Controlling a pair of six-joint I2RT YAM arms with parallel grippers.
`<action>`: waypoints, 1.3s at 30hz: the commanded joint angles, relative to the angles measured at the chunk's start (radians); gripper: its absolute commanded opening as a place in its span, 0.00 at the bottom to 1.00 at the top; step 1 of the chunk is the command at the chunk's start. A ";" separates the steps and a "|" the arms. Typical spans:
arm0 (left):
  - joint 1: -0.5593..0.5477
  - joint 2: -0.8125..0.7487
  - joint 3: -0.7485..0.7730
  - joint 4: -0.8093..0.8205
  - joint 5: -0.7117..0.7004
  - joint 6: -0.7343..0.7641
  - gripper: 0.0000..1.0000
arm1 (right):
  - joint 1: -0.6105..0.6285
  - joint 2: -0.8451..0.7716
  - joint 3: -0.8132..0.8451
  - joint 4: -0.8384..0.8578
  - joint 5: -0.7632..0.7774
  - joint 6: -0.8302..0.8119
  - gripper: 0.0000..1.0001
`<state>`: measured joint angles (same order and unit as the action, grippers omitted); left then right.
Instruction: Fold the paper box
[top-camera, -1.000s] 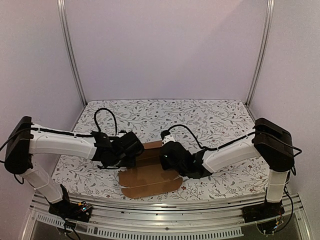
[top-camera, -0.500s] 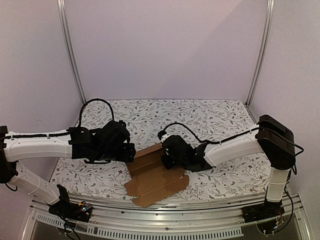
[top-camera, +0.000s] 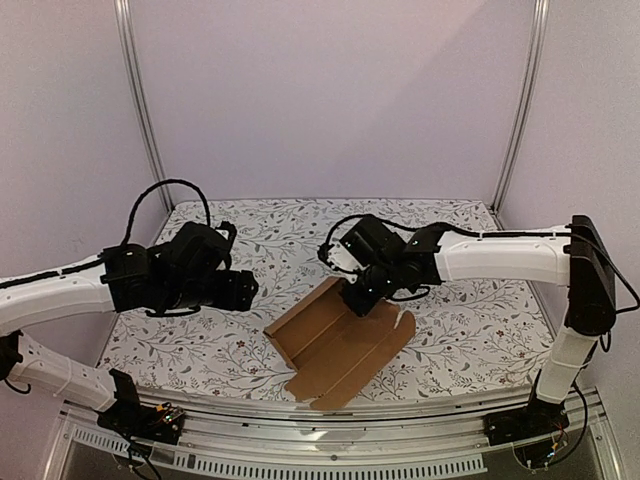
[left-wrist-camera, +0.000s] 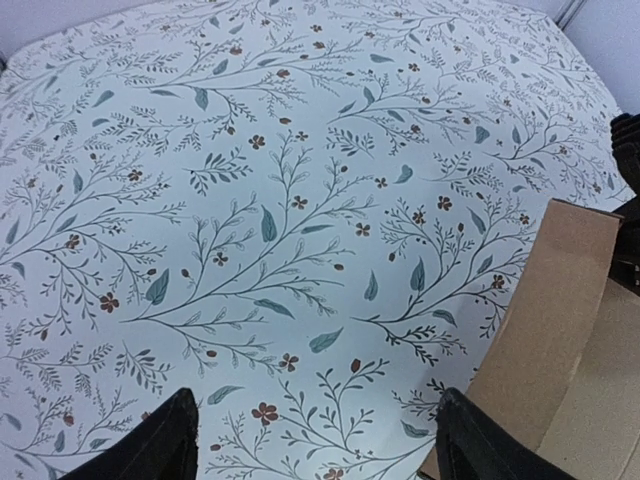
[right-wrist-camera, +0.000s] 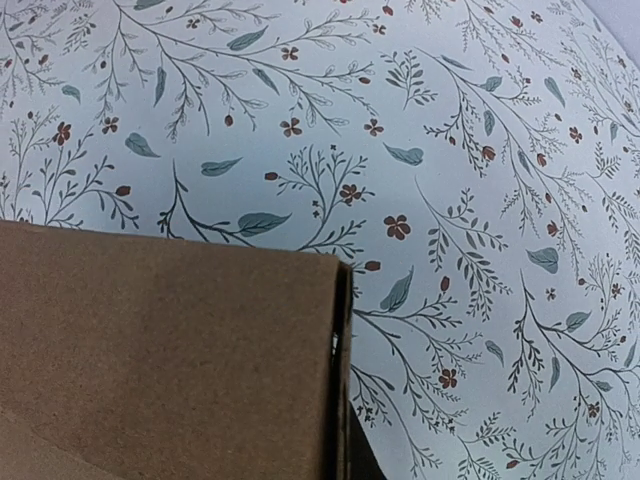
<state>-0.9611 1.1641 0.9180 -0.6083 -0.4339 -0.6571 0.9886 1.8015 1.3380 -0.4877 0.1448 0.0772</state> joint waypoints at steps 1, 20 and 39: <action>0.018 -0.010 -0.014 -0.002 0.021 0.026 0.80 | -0.033 -0.011 0.104 -0.357 -0.100 -0.141 0.00; 0.022 -0.018 -0.088 0.090 0.103 0.035 0.80 | -0.099 0.273 0.383 -0.758 -0.118 -0.296 0.10; 0.022 0.115 -0.069 0.236 0.245 0.077 0.80 | -0.099 0.057 0.392 -0.633 -0.044 -0.237 0.38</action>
<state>-0.9504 1.2205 0.8055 -0.4385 -0.2577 -0.6155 0.8951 1.9976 1.7462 -1.1904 0.0513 -0.1986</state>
